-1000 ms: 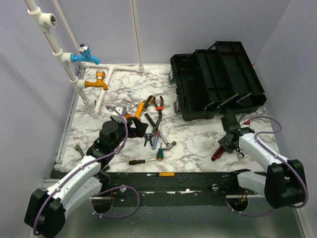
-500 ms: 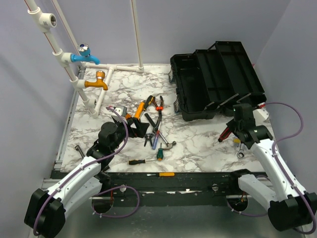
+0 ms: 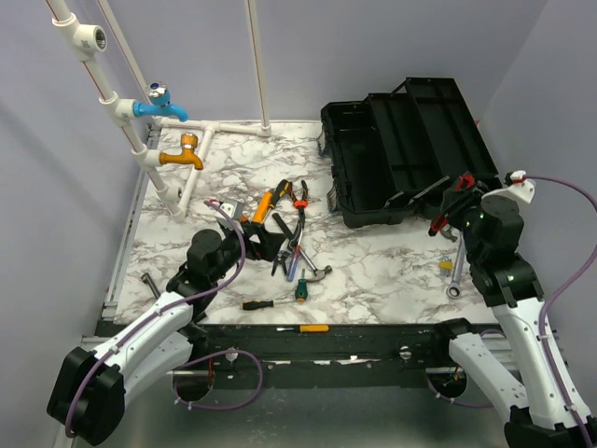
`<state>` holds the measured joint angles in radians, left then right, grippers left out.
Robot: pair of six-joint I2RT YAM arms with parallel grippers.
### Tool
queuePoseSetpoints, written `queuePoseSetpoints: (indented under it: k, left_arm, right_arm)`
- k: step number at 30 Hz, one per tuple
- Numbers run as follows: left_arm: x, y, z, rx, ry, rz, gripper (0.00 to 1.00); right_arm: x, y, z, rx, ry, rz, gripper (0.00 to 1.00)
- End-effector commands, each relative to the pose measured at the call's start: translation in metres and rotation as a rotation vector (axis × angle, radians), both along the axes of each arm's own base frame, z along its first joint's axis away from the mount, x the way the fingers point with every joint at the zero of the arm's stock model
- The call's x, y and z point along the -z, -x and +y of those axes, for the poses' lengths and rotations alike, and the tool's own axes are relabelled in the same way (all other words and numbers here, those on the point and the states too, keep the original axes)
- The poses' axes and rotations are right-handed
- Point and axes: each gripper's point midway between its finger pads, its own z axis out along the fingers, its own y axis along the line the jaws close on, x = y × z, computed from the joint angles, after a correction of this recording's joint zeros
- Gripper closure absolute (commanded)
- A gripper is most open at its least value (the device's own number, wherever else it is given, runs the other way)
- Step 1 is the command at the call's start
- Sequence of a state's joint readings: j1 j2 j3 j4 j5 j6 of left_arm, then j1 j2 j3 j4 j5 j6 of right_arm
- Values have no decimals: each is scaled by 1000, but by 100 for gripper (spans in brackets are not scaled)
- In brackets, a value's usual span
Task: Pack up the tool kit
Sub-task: Place the knife in the toolbox.
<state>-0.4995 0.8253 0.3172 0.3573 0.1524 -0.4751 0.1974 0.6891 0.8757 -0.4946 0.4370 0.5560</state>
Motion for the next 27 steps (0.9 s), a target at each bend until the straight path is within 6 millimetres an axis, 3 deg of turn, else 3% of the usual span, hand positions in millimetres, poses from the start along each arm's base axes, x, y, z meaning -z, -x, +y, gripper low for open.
queuePoseSetpoints:
  k: [1, 9, 16, 20, 27]
  left_arm:
    - [-13, 3, -11, 66, 28, -46, 2]
    - [-15, 7, -22, 131, 41, -43, 2]
    - [-15, 7, -21, 128, 31, -46, 2]
    - [-16, 7, -22, 134, 31, -47, 2]
    - [-15, 8, -24, 146, 29, -41, 2]
  right_arm:
    - [-59, -31, 31, -180, 38, -201, 97]
    - [-70, -92, 65, -329, 77, -158, 99]
    - [-62, -119, 98, -506, 112, -129, 99]
    - [-48, -140, 100, -530, 167, -30, 99]
    - [-30, -178, 81, -492, 364, 107, 99]
